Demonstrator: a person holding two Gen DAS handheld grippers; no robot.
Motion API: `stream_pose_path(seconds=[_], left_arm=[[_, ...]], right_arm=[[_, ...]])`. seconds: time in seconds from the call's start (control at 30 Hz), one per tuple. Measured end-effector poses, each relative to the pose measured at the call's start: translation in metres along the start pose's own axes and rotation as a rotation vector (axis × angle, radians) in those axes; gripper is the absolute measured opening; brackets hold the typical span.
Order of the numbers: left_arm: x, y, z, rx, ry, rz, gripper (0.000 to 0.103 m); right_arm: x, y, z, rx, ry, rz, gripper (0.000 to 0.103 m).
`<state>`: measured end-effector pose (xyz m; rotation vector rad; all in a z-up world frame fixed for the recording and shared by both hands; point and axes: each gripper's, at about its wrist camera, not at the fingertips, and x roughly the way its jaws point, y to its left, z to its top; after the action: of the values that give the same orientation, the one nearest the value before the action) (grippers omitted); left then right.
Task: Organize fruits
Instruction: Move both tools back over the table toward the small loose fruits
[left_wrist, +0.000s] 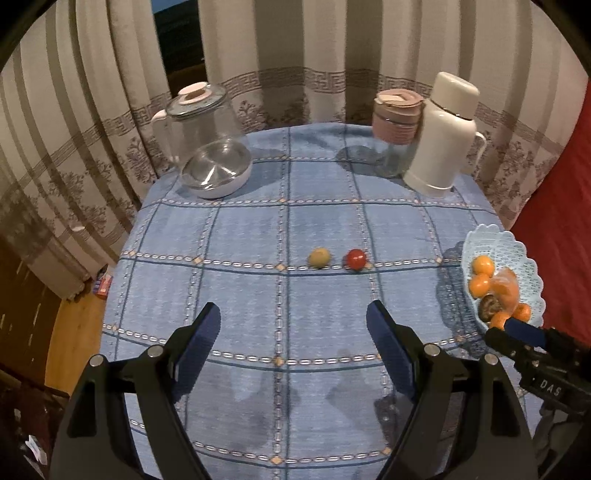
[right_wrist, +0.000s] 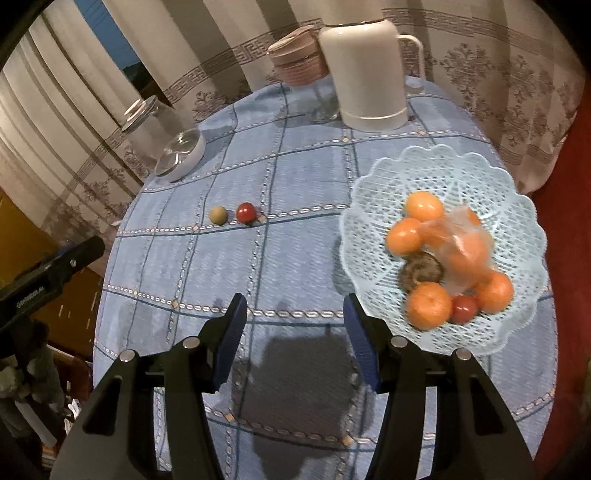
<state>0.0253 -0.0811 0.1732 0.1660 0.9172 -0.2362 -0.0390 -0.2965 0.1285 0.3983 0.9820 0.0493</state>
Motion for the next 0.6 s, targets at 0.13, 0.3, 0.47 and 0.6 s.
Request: stream_pose_path(seconds=[0.13, 0.3, 0.47, 0.6], left_arm=[[0.006, 0.019, -0.002, -0.012, 0.019, 0.012, 0.081], [0.014, 0.041, -0.008, -0.033, 0.041, 0.028, 0.081], [0.020, 0.065, -0.012, -0.058, 0.057, 0.046, 0.081], [0.022, 0.079, -0.012, -0.076, 0.059, 0.054, 0.081]], right_arm=[[0.013, 0.012, 0.009, -0.015, 0.007, 0.002, 0.056], [0.032, 0.027, 0.025, -0.033, 0.010, 0.003, 0.056], [0.052, 0.044, 0.040, -0.058, 0.012, 0.003, 0.056], [0.070, 0.057, 0.049, -0.084, 0.022, -0.004, 0.056]])
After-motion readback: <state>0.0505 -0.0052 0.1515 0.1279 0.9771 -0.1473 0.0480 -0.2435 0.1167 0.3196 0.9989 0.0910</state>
